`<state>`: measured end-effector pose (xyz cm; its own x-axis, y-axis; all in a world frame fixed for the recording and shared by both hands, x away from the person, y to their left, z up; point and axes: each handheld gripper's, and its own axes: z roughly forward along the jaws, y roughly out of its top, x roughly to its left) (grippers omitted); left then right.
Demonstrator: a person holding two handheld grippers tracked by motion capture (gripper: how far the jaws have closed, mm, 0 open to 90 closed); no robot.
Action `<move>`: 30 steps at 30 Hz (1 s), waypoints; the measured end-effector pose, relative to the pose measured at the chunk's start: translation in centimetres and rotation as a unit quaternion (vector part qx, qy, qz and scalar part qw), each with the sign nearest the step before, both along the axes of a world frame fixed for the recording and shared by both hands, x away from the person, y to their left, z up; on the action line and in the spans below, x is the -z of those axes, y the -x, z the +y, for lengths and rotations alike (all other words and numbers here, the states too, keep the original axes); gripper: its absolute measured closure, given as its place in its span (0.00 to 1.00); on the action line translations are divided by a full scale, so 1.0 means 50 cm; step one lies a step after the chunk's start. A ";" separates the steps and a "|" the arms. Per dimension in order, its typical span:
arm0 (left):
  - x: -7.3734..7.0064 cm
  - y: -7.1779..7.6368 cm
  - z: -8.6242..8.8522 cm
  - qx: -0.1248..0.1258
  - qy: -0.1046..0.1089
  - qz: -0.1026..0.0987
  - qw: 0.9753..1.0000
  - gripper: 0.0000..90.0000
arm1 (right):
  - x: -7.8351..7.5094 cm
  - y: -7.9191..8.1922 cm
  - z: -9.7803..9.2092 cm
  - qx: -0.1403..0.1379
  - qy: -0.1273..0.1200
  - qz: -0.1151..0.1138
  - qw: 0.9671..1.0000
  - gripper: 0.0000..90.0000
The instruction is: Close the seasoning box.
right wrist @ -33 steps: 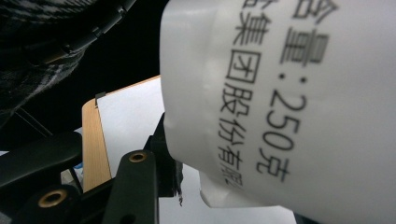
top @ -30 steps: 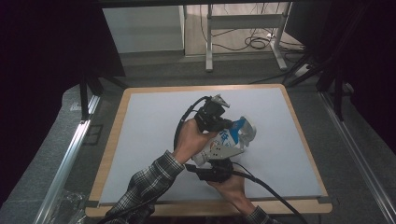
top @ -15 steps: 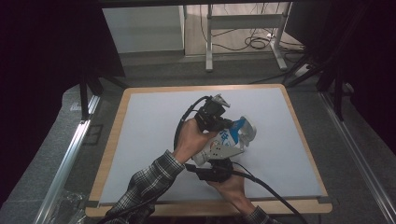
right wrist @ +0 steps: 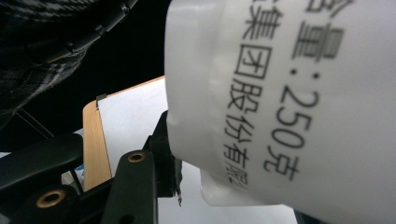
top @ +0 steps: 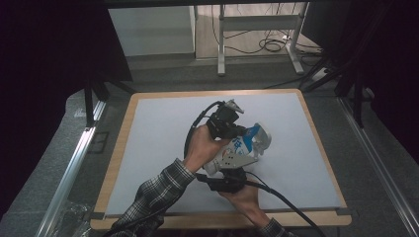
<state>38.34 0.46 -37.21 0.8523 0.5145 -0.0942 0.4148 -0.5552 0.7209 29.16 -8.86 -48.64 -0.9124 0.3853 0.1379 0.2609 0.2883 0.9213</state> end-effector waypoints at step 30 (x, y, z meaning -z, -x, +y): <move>-0.003 -0.004 -0.002 0.002 -0.006 0.000 1.000 0.99 | 0.000 -0.003 0.001 0.001 -0.001 0.001 1.000 0.63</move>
<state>38.52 0.37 -37.06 0.8539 0.5129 -0.0885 0.4136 -0.5655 0.7136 29.30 -8.82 -48.63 -0.9117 0.3862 0.1404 0.2628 0.2853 0.9217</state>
